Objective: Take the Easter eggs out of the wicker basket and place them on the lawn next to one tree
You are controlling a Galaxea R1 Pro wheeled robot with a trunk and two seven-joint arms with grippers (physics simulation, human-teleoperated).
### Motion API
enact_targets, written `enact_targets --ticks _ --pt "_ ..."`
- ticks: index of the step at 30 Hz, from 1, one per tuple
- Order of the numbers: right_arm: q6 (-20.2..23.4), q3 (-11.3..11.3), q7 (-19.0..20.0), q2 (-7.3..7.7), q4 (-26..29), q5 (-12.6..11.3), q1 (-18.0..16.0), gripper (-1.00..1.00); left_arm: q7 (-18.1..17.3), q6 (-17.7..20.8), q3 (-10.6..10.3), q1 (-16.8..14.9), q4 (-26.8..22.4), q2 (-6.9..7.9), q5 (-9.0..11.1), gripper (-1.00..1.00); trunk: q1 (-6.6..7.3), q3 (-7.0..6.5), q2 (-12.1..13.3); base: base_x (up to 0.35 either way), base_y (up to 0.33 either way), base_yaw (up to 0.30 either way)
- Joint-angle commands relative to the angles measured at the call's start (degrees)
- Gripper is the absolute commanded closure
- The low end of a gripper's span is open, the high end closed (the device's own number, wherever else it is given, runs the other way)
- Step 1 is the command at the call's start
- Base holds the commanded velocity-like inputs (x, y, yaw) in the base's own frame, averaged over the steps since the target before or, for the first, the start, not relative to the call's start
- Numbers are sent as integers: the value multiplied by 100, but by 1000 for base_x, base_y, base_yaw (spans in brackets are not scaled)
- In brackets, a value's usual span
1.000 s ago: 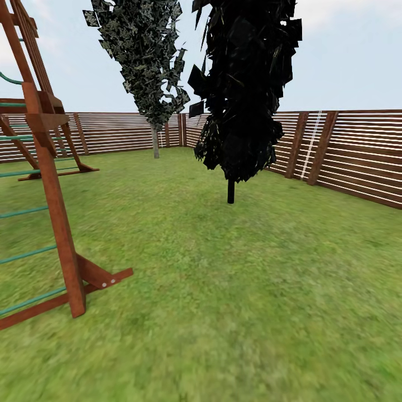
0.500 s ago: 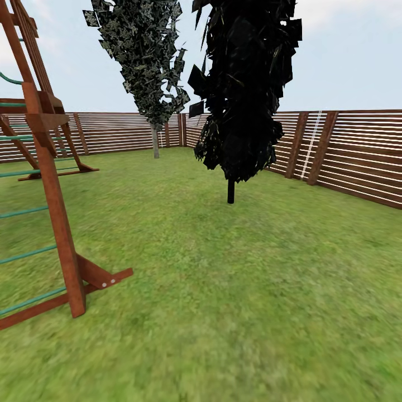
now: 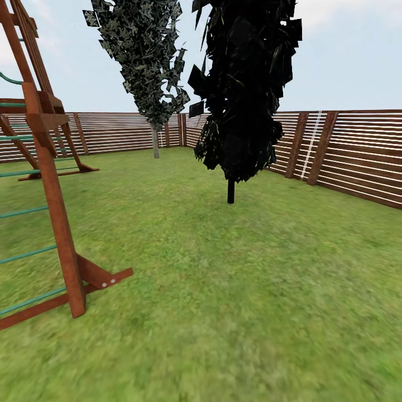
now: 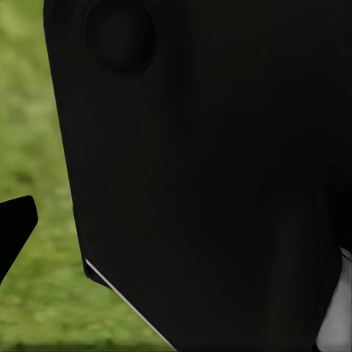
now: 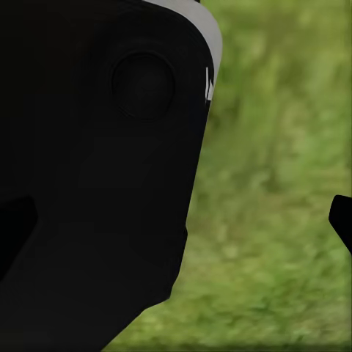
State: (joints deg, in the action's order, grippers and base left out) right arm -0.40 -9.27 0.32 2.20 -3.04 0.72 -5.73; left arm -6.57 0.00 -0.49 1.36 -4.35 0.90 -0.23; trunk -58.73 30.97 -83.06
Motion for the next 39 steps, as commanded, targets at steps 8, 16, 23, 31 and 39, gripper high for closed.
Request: enact_targets --ticks 8,16,23,31,39 --pt "-4 -31 3 -1 -13 8 -8 -100 -16 0 -4 5 -13 6 -3 -100 0 4 -2 0 0 0" --pt "-4 -31 3 -1 -12 7 -8 -100 -15 0 -4 5 -13 1 -3 -100 0 4 -2 0 0 0" --pt "-4 -31 3 -1 -14 7 -8 -100 -14 0 -4 5 -13 -1 -3 -100 0 4 -2 0 0 0" --pt "-4 -31 3 -1 -13 12 -8 -100 -16 0 -4 5 -13 4 -3 -100 0 4 -2 0 0 0" --pt "-4 -31 3 -1 -15 8 -8 -100 -15 0 -4 5 -13 1 -3 -100 0 4 -2 0 0 0"
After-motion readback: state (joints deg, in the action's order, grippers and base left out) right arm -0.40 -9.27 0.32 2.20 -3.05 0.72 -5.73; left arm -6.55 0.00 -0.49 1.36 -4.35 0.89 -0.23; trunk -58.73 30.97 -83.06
